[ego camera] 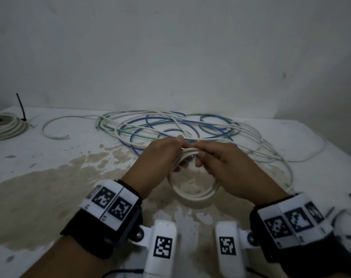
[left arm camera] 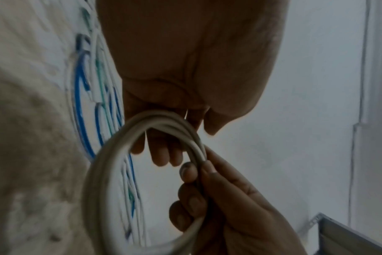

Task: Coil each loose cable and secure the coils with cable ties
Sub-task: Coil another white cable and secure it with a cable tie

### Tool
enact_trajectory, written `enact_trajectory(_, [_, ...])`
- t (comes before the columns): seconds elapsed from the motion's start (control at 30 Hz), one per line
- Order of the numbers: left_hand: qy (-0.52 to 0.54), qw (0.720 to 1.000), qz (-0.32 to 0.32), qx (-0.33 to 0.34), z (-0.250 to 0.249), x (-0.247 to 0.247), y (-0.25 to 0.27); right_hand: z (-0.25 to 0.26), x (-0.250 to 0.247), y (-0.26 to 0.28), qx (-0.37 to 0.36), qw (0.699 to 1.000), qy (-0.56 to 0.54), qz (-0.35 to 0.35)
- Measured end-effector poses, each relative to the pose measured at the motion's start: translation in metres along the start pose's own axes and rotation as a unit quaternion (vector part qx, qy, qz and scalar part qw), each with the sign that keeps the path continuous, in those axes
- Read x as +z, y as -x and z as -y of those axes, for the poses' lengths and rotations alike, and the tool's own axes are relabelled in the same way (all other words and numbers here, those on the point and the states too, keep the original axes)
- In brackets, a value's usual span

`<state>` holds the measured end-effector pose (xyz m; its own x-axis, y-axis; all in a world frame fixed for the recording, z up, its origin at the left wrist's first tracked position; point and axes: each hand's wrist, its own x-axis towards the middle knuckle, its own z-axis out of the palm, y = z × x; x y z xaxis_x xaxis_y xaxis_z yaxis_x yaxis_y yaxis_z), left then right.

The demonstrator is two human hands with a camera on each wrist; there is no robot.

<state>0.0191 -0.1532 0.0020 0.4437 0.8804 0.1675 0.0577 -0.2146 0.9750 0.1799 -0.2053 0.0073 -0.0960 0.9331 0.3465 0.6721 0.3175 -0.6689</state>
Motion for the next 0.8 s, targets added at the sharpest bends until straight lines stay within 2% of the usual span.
enact_trajectory(0.1, [-0.042,0.998,0.035,0.032,-0.007,0.013,-0.002,0.008,-0.012,0.008,-0.009,1.0,0.025,-0.014])
enact_trajectory(0.2, [0.021,0.999,0.027,0.031,-0.006,0.03,-0.005,0.006,-0.018,0.021,0.012,0.997,0.012,-0.078])
enact_trajectory(0.3, [0.092,0.995,0.024,0.009,-0.012,0.056,-0.004,0.002,-0.025,0.033,0.016,0.985,0.058,-0.164])
enact_trajectory(0.37, [0.164,0.986,0.039,-0.019,-0.016,0.073,-0.002,-0.002,-0.033,0.043,-0.005,0.968,0.106,-0.226])
enact_trajectory(0.43, [0.197,0.977,0.071,-0.039,-0.019,0.082,-0.001,-0.006,-0.039,0.05,-0.012,0.957,0.139,-0.254])
enact_trajectory(0.57, [0.066,0.992,0.097,-0.046,-0.02,0.091,-0.005,-0.011,-0.045,0.066,-0.003,0.963,0.166,-0.213])
enact_trajectory(0.63, [0.07,0.989,0.115,-0.055,-0.019,0.095,-0.003,-0.012,-0.047,0.07,0.002,0.969,0.156,-0.193])
enact_trajectory(0.7, [0.083,0.988,0.123,-0.034,-0.018,0.102,0.003,-0.011,-0.048,0.072,0.009,0.97,0.149,-0.19])
enact_trajectory(0.8, [0.121,0.988,0.087,-0.03,-0.008,0.109,0.007,-0.012,-0.048,0.071,0.034,0.967,0.153,-0.2])
